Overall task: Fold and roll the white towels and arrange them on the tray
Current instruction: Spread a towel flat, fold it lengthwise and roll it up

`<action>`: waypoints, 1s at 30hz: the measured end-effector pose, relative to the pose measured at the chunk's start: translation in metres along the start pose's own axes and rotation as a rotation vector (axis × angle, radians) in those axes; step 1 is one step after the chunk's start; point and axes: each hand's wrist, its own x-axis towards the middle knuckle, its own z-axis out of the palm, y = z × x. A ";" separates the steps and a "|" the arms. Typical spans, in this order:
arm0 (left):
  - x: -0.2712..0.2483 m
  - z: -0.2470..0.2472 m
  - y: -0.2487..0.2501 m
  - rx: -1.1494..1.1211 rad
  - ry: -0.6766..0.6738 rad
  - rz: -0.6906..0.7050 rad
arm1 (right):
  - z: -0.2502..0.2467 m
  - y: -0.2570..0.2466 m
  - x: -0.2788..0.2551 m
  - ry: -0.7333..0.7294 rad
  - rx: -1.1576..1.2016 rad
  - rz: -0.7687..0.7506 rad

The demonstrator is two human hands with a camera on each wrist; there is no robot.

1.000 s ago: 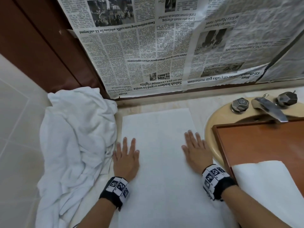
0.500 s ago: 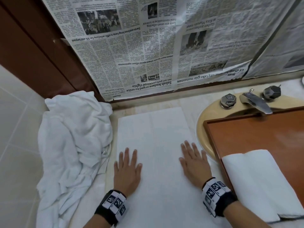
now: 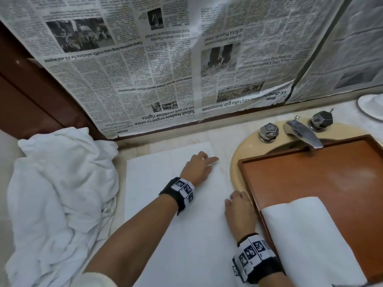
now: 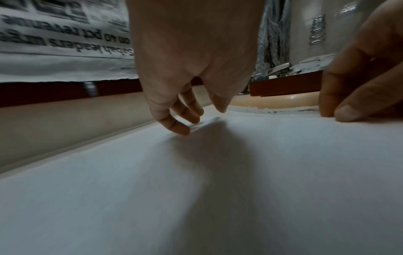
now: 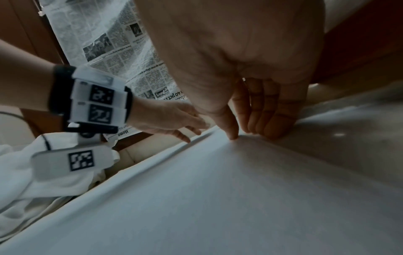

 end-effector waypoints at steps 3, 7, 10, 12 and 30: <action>0.014 0.005 0.007 0.083 -0.041 0.080 | 0.004 -0.001 -0.001 0.022 0.002 -0.012; 0.021 0.007 0.015 0.127 -0.066 0.090 | 0.009 -0.005 -0.004 0.039 -0.034 -0.060; 0.021 0.007 0.022 0.128 -0.077 0.048 | 0.011 -0.005 -0.003 0.033 -0.021 -0.052; 0.019 0.010 0.022 0.137 -0.090 0.023 | 0.012 -0.005 -0.002 -0.003 -0.010 -0.024; 0.033 0.026 0.023 -0.228 0.078 -0.007 | -0.036 0.001 0.003 0.053 0.302 0.007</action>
